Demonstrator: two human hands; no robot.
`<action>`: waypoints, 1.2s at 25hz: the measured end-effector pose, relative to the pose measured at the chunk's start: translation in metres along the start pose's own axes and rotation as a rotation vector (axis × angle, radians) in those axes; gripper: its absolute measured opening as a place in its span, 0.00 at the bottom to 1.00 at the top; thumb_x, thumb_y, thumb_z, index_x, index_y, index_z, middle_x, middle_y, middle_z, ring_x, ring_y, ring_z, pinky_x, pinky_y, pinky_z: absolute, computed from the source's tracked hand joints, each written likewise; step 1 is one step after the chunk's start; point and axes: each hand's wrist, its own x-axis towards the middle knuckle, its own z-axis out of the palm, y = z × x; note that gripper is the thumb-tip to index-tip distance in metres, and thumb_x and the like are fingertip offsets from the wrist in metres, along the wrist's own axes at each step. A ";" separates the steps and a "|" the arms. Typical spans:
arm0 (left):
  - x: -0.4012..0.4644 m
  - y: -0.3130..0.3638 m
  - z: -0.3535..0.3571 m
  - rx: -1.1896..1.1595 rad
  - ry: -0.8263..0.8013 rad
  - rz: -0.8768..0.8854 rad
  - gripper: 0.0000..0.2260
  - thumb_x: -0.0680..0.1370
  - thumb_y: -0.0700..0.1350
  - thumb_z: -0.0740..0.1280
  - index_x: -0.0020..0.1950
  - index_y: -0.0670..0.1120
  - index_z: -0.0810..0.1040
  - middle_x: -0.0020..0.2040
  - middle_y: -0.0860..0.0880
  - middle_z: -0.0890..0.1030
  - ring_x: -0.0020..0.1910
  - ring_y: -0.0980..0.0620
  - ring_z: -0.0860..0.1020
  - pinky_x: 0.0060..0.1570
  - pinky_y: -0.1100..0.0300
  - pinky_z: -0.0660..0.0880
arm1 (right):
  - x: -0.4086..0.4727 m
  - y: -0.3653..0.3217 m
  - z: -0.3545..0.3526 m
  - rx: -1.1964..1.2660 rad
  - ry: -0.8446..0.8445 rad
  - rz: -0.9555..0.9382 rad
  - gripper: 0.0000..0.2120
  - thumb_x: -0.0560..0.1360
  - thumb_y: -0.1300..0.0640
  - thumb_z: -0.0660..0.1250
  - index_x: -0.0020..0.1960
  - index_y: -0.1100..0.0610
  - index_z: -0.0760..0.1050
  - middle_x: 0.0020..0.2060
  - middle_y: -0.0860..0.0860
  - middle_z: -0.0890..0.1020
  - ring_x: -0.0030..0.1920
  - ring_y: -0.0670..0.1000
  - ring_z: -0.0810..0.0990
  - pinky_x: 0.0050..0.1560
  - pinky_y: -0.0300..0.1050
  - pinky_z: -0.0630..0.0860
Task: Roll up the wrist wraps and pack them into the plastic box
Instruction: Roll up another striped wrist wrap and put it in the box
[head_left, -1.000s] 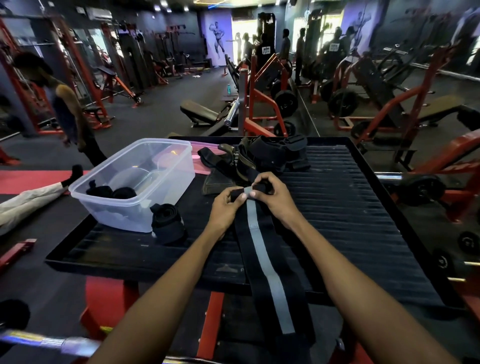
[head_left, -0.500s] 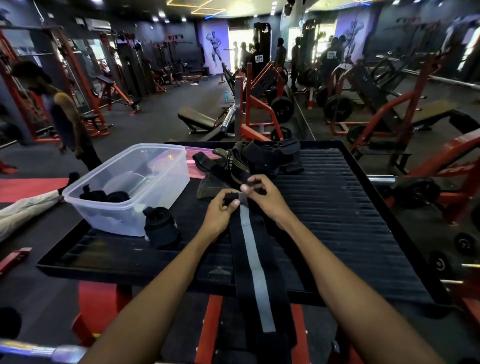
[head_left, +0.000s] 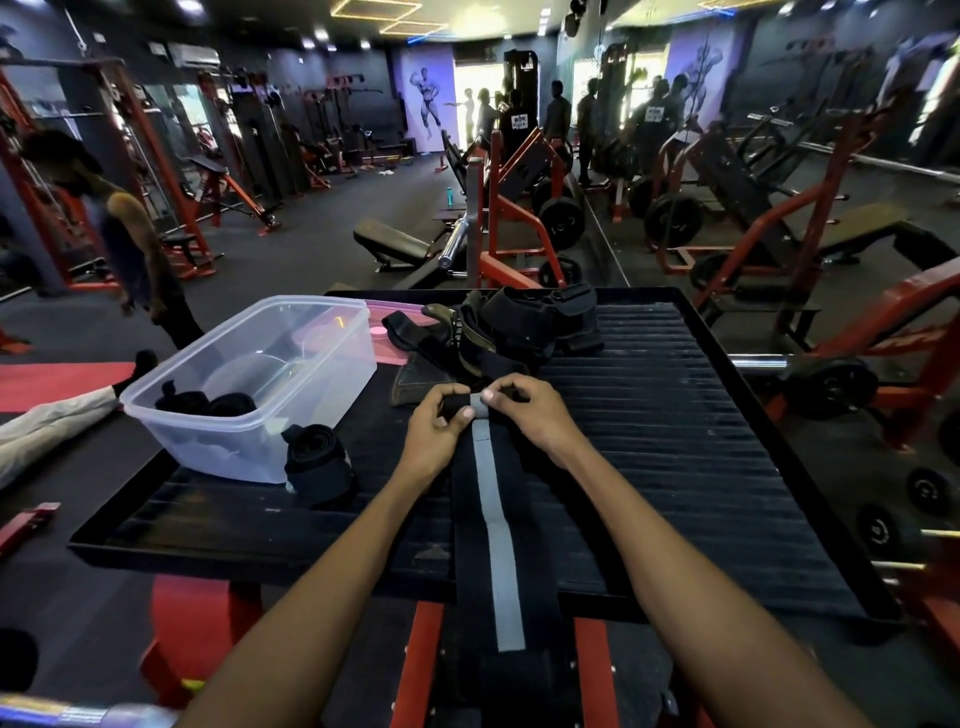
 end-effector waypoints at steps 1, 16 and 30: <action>0.000 0.001 0.001 -0.007 -0.001 -0.022 0.10 0.77 0.42 0.66 0.58 0.45 0.75 0.55 0.50 0.77 0.55 0.54 0.75 0.52 0.66 0.71 | 0.000 0.000 0.000 -0.010 0.017 -0.022 0.09 0.73 0.55 0.70 0.51 0.60 0.80 0.48 0.50 0.82 0.50 0.45 0.77 0.49 0.34 0.70; -0.002 -0.001 0.004 -0.035 -0.008 -0.084 0.12 0.80 0.44 0.59 0.63 0.42 0.71 0.57 0.46 0.77 0.57 0.51 0.74 0.55 0.64 0.67 | -0.005 0.003 0.006 -0.061 -0.022 -0.087 0.15 0.77 0.58 0.65 0.63 0.58 0.72 0.58 0.53 0.77 0.59 0.48 0.74 0.58 0.35 0.68; -0.006 0.001 0.006 0.011 -0.039 0.003 0.16 0.81 0.50 0.55 0.64 0.41 0.67 0.52 0.50 0.75 0.50 0.56 0.73 0.45 0.80 0.66 | -0.005 0.001 -0.002 0.010 -0.024 -0.108 0.07 0.75 0.59 0.68 0.52 0.56 0.75 0.47 0.48 0.79 0.49 0.43 0.77 0.51 0.31 0.71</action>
